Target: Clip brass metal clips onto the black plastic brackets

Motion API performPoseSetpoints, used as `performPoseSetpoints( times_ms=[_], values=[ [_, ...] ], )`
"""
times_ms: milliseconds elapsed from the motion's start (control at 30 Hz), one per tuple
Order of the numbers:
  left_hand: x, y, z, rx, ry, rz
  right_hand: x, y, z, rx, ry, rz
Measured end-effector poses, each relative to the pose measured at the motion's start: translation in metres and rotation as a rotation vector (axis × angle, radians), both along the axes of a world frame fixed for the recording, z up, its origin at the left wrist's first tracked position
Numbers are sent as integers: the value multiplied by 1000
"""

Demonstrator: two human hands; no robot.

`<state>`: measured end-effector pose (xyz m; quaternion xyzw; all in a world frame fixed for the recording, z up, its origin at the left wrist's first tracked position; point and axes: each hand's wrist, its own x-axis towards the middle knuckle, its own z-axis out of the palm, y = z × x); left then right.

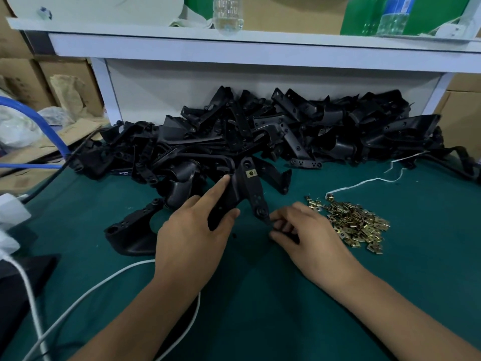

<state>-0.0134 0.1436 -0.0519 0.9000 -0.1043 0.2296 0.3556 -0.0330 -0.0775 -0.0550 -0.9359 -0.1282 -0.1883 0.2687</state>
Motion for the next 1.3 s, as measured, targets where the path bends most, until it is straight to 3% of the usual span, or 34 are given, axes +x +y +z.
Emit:
performPoseSetpoints(
  times_ms=[100, 200, 267, 367, 467, 667, 1300],
  values=[
    [1, 0, 0, -1, 1, -5, -1, -1, 0, 3, 32, -11],
    [1, 0, -1, -4, 5, -1, -3, -1, 2, 155, 29, -32],
    [2, 0, -1, -1, 7, -11, -4, -1, 3, 397, 47, -12],
    [2, 0, -1, 12, 16, -30, -6, -1, 6, 925, 167, 123],
    [2, 0, 0, 18, 29, -49, -6, -2, 7, 1164, 263, 241],
    [2, -1, -1, 46, 40, -42, -4, -3, 10, 1296, 311, 308],
    [4, 0, -5, 24, 7, -123, -10, 3, 13, 1305, 285, 302]
  ],
)
